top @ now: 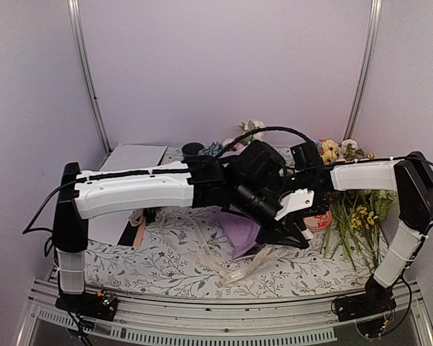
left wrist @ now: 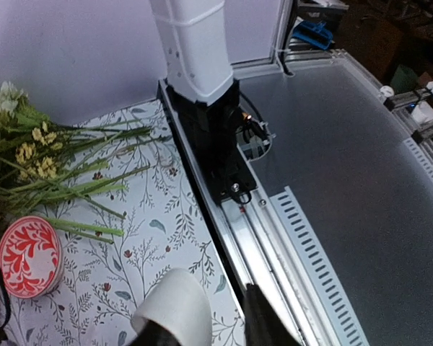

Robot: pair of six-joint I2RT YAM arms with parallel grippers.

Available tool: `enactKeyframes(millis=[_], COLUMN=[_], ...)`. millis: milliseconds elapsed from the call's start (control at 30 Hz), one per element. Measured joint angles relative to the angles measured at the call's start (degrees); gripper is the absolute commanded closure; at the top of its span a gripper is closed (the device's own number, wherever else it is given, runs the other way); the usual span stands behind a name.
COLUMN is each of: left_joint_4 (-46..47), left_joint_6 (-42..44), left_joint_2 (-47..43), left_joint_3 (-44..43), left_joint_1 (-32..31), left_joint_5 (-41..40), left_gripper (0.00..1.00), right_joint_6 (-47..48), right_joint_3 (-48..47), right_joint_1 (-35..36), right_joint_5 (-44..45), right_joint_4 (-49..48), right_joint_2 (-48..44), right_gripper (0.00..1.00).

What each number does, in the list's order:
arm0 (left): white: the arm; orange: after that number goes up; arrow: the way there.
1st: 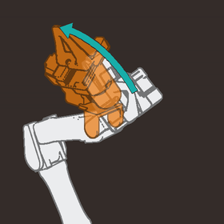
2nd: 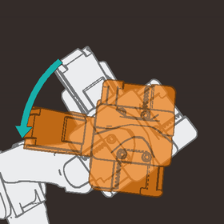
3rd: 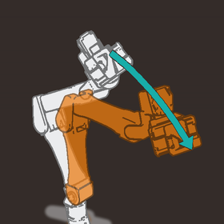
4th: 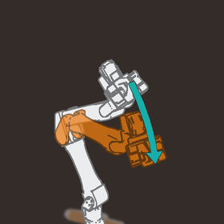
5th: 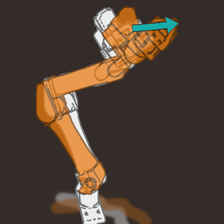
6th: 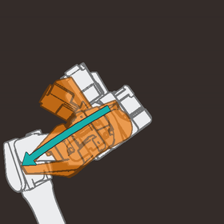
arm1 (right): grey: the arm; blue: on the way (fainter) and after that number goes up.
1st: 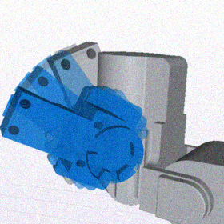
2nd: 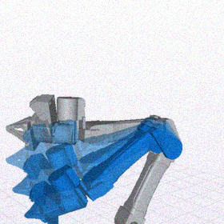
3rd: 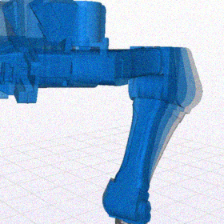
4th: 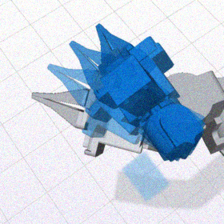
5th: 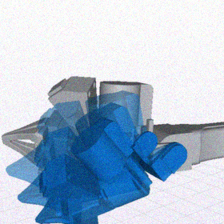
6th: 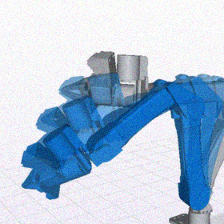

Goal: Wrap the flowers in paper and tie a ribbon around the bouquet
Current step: Place the ribbon at the center of the board, then pick up the ribbon from the center of the board.

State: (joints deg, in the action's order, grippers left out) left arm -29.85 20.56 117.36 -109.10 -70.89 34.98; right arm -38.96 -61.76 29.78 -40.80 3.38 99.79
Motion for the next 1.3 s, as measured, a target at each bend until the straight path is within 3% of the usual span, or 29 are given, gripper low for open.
enactKeyframes(millis=[167, 267, 333, 367, 433, 467, 567, 600, 667, 767, 933, 1067, 1300], left_joint_4=[-5.97, -8.39, -9.46, -9.75, -9.18, -8.13, -3.65, -2.21, 0.11, 3.89, 5.25, 4.85, 2.84], left_joint_6=[1.97, 4.63, 6.4, 6.78, 7.78, 7.58, 5.88, 4.63, 1.79, -3.58, -10.08, -11.91, -11.74], left_joint_2=[4.28, 1.73, -1.77, -3.52, -9.14, -11.69, -20.72, -22.64, -23.87, -23.56, -19.41, -13.38, -7.37], left_joint_3=[-1.03, 3.56, 7.45, 9.01, 14.14, 16.65, 26.47, 29.03, 32.06, 37.38, 41.72, 41.53, 40.5], left_joint_1=[0.0, -0.09, -0.17, -0.17, 0.7, 1.29, 7.41, 11.15, 18.49, 28.41, 32.61, 33.83, 38.95], left_joint_5=[-4.63, -6.03, -7.02, -7.37, -7.82, -7.91, -8.85, -9.33, -10.54, -13.86, -20.48, -25.46, -26.43], left_gripper=[0.02, 0.03, 0.17, 0.3, 0.66, 0.75, 0.82, 0.78, 0.53, 0.4, 0.15, 0.11, 0.11], right_joint_6=[1.07, 1.62, 1.9, 1.97, 2.03, 2.16, 2.36, 2.38, 2.4, 2.47, 2.64, 2.84, 3.02], right_joint_3=[-0.68, -0.74, -0.76, -0.76, -0.76, -0.76, -0.85, -0.85, -0.85, -0.85, -0.85, -0.85, -0.83], right_joint_1=[-0.24, -0.28, -0.28, -0.31, -0.31, -0.33, -0.33, -0.35, -0.35, -0.39, -0.57, -0.61, -0.61], right_joint_5=[0.17, 0.28, 0.39, 0.39, 0.46, 0.46, 0.5, 0.52, 0.57, 0.59, 0.57, 0.57, 0.57], right_joint_4=[1.33, 1.86, 2.1, 2.21, 2.25, 2.27, 2.38, 2.4, 2.51, 2.64, 2.69, 2.69, 2.69], right_joint_2=[0.0, 0.02, 0.0, 0.02, 0.0, 0.02, 0.0, 0.0, 0.0, 0.0, 0.0, 0.0, 0.0], right_gripper=[1.0, 1.0, 1.0, 1.0, 1.0, 1.0, 1.0, 1.0, 1.0, 1.0, 1.0, 1.0, 1.0])
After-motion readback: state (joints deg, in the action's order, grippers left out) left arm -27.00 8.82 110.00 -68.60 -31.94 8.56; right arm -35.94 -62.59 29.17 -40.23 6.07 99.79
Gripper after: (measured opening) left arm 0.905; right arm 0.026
